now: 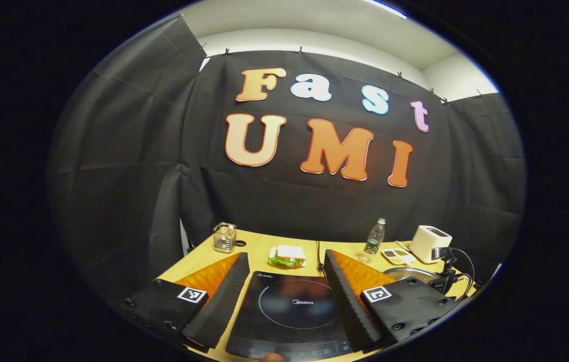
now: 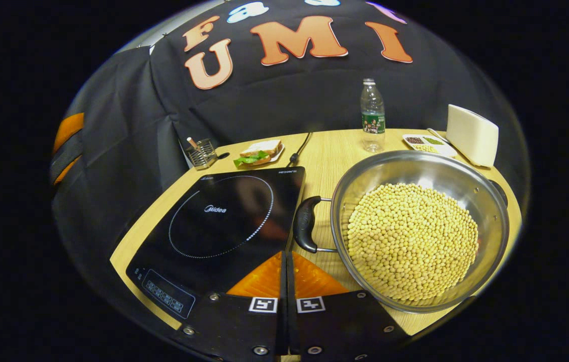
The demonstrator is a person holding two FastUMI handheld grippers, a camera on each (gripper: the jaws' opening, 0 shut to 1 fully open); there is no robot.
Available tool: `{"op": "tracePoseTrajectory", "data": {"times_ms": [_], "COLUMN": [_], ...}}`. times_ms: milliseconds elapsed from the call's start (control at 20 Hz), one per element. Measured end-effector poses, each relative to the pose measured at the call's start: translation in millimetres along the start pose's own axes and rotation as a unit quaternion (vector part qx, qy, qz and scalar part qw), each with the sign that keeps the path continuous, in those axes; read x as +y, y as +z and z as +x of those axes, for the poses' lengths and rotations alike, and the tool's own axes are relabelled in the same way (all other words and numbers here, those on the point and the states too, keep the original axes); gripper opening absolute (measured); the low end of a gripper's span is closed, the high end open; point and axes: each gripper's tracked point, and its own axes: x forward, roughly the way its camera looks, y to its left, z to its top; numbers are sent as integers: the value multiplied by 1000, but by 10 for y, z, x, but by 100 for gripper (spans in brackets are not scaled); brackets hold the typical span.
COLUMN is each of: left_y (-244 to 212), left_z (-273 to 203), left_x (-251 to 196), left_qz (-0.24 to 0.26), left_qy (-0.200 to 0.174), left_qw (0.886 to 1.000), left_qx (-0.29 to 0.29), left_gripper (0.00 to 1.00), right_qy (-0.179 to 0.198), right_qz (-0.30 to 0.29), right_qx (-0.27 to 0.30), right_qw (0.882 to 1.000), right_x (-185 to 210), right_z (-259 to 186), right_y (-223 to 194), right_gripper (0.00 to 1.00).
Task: First push the handle of the pot to place it horizontally, then grasp the pot with both hands and set it on the induction cooktop.
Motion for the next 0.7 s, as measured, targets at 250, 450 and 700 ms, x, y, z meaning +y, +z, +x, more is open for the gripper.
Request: {"op": "tracePoseTrajectory", "data": {"times_ms": [250,450,700], "left_y": [-237,-430,-699], "left_z": [128,219,347], "left_x": [-403,-805,-1384], "left_qz": [-18,-13,2], "left_qy": [-23,-46,-86], "left_qw": [1000,999,996], "left_qx": [12,22,28], "left_gripper": [97,97,97], "right_qy": [-10,-50,-106], "right_qz": [4,13,35], "right_qx": [-49,-88,-120], "right_qw": [999,995,986], "right_x": [-261,-765,-1436], "right_z": [-372,-640,-900], "right_y": [230,434,562], "right_gripper": [0,0,4]}}
